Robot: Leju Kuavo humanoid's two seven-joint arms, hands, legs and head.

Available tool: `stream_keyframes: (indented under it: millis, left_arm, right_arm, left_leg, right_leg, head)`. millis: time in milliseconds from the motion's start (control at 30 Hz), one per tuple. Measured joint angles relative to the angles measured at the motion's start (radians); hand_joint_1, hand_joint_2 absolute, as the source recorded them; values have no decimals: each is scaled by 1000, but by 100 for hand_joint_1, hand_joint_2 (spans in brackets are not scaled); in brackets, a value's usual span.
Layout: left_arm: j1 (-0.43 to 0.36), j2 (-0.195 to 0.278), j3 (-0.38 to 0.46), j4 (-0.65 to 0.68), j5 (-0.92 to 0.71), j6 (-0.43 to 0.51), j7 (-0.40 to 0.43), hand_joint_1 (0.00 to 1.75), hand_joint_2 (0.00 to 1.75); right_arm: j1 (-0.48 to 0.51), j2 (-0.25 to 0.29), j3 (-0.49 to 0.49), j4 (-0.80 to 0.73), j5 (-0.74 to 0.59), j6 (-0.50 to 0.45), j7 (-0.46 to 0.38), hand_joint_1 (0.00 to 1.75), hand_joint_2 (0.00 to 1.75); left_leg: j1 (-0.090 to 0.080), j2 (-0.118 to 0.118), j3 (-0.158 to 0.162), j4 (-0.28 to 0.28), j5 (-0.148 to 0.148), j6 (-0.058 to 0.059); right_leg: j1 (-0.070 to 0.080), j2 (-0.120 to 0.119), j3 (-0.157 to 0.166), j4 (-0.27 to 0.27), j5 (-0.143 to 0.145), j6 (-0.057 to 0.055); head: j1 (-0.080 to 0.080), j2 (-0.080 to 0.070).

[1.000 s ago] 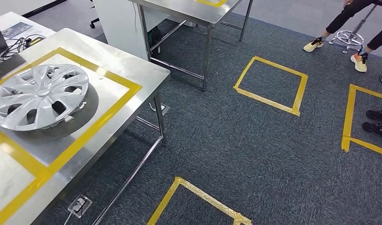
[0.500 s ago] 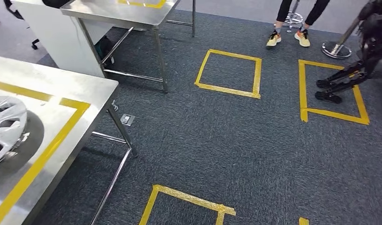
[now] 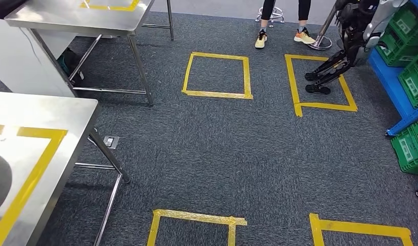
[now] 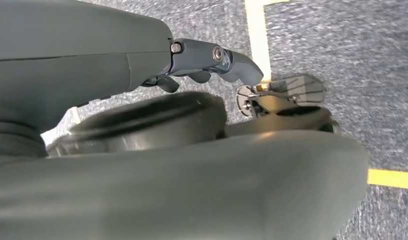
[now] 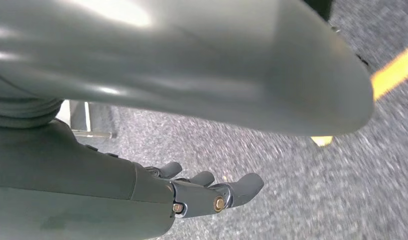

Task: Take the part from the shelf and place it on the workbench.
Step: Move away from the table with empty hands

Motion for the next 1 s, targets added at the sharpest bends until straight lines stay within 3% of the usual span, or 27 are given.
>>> stream_keyframes:
  millis: [67, 100, 167, 200, 267, 333, 367, 400, 433, 467, 533, 600, 633, 667, 700, 767, 833, 900, 933, 1000]
  left_arm:
    - [-2, -3, 0, 0, 2, 1, 1, 0, 0]
    - [-2, -4, 0, 0, 5, 3, 3, 0, 0]
    - [-3, -4, 0, 0, 15, 10, 11, 0, 0]
    - [-4, -3, 0, 0, 20, 15, 19, 0, 0]
    - [-5, -2, 0, 1, 23, 31, 43, 0, 0]
    - [-3, 1, 0, 1, 11, 53, 88, 0, 0]
    - [-1, 3, -2, 1, -1, 65, 117, 0, 0]
    - [0, 6, -6, 2, -16, 74, 152, 0, 0]
    - [1, 10, -12, 2, -28, 81, 190, 0, 0]
    - [1, 14, -18, 3, -35, 83, 219, 0, 0]
    - [1, 21, -26, 3, -26, 85, 253, 0, 0]
    - [0, 27, -26, 4, 12, 95, 232, 0, 0]
    - [-1, 30, -24, 4, 38, 101, 206, 0, 0]
    - [-1, 34, -21, 4, 69, 105, 173, 0, 0]
    - [-2, 37, -14, 4, 103, 105, 135, 0, 0]
    - [-2, 42, 5, 6, 146, 102, 67, 0, 0]
    - [-1, 45, 16, 6, 122, 112, 47, 0, 0]
    - [0, 47, 16, 7, 71, 130, 56, 0, 0]
    - [0, 48, 15, 8, 55, 137, 61, 0, 0]
    - [-2, 48, 15, 8, 44, 148, 64, 0, 0]
  right_arm:
    - [-2, -12, 3, 0, 5, 0, -4, 0, 0]
    - [-4, -16, 5, 0, 10, -1, -5, 0, 0]
    - [-3, -24, 9, 0, 21, -3, -6, 0, 0]
    - [-2, -27, 11, 0, 26, -4, -4, 0, 0]
    - [-1, -30, 16, 0, 32, -6, 2, 0, 0]
    - [-2, -33, 23, 0, 34, -3, 3, 0, 0]
    - [-3, -34, 26, 0, 36, 1, 1, 0, 0]
    - [-3, -34, 30, 0, 41, 7, -3, 0, 0]
    - [-2, -33, 34, 0, 50, 14, -8, 0, 0]
    - [-2, -32, 40, 0, 61, 21, -11, 0, 0]
    - [-1, -29, 55, 0, 85, 31, -12, 0, 0]
    - [-3, -26, 67, 0, 99, 29, -6, 0, 0]
    - [-2, -24, 72, 0, 100, 24, -3, 0, 0]
    - [0, -20, 76, 0, 97, 19, -2, 0, 0]
    - [3, -17, 79, 0, 92, 14, -2, 0, 0]
    - [6, -9, 82, 0, 77, 9, -5, 0, 0]
    - [3, 0, 83, 0, 67, 6, 3, 0, 0]
    - [2, 8, 86, 0, 66, 1, 26, 0, 0]
    - [3, 11, 88, 0, 68, -1, 39, 0, 0]
    - [5, 17, 91, 0, 71, -8, 66, 0, 0]
  left_leg:
    - [-4, 20, 6, 0, -7, -7]
    - [-4, 29, 9, 0, -11, -12]
    - [-4, 45, 18, -2, -18, -22]
    - [-4, 38, 21, 2, -23, -27]
    - [-2, -13, -2, 59, -63, -36]
    - [3, -63, -64, 188, -125, -41]
    - [4, -71, -97, 250, -144, -43]
    - [6, -74, -119, 284, -144, -45]
    - [8, -77, -125, 280, -123, -46]
    - [12, -83, -112, 234, -84, -47]
    - [22, -127, -64, 100, -14, -51]
    - [26, -166, -35, 35, -1, -49]
    - [24, -169, -30, 32, -8, -44]
    - [23, -158, -27, 34, -7, -37]
    - [22, -145, -22, 32, -6, -30]
    - [21, -118, -19, 28, -4, -17]
    - [14, -85, -19, 27, -6, -8]
    - [6, -49, -20, 27, -9, -3]
    - [2, -33, -19, 27, -11, -1]
    - [-2, -6, -15, 27, -15, -1]
  right_leg:
    - [9, -34, 61, -112, 35, -15]
    - [14, -40, 70, -132, 36, -22]
    - [14, -20, 75, -138, 36, -30]
    - [12, -10, 82, -145, 38, -33]
    - [3, 10, 98, -157, 46, -40]
    - [1, 31, 96, -158, 49, -45]
    - [1, 45, 95, -156, 50, -46]
    - [0, 61, 95, -155, 49, -46]
    - [-1, 77, 95, -153, 48, -44]
    - [-4, 95, 96, -149, 45, -41]
    - [-7, 126, 92, -134, 36, -28]
    - [-10, 150, 79, -120, 30, -12]
    - [-12, 162, 69, -118, 30, -5]
    - [-15, 172, 62, -119, 32, 2]
    - [-17, 167, 55, -115, 30, 7]
    - [-14, 111, 28, -62, 1, 11]
    - [-12, 47, -35, 66, -63, 12]
    - [-12, 32, -88, 171, -100, 12]
    - [-11, 30, -88, 174, -92, 9]
    - [-4, 12, -29, 66, -34, -3]
  head:
    - [4, 0]
    - [5, 0]
    - [5, 0]
    - [5, 0]
    - [-3, 0]
    - [-14, 0]
    - [-18, 0]
    - [-21, 0]
    - [-23, 0]
    - [-25, 0]
    - [-31, 0]
    - [-35, 0]
    - [-35, 0]
    - [-34, 0]
    - [-32, 0]
    - [-19, 0]
    - [-2, 0]
    - [5, 0]
    - [6, 0]
    - [10, 0]
